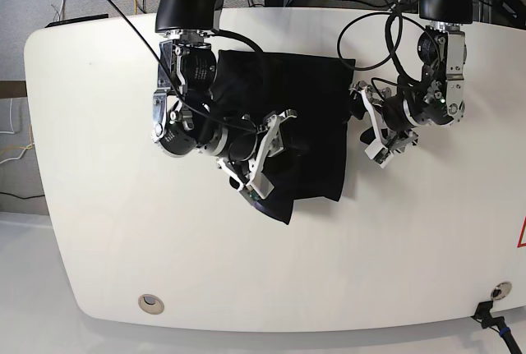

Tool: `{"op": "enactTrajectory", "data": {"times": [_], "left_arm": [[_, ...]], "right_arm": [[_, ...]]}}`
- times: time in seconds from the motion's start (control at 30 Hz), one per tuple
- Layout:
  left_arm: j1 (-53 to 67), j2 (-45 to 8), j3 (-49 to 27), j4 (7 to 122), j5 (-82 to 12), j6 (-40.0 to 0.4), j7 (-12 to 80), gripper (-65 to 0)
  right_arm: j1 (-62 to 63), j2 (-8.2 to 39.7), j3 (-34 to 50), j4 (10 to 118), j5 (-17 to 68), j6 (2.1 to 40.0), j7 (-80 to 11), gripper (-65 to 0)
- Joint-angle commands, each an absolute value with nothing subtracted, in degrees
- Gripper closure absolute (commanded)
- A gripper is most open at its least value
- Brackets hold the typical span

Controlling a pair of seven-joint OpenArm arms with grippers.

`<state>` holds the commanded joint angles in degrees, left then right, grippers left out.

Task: Fold the T-shirt properly

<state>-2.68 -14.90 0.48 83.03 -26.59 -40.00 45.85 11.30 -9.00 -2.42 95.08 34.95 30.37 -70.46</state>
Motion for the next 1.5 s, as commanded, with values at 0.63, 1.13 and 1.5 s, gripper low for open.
{"op": "enactTrajectory", "data": {"times": [0.63,1.13,1.5], "left_arm": [[-3.65,-16.22,0.22,83.56,-26.59,-40.0,45.76,-42.7],[-8.92,-24.92,0.13,89.19,-26.59,-40.0,46.11,-42.7],[-9.45,-25.19,-1.71,89.45,-26.59,-40.0,46.11,-42.7]], "right_arm": [[19.56,-9.0,-24.92,89.54,42.68,22.81,-62.46,-33.8],[27.47,-3.3,-9.8,87.52,37.32,22.99,-61.93,-33.4],[18.95,6.73,-5.67,86.55,16.04,22.99,-49.1,-33.4]]}}
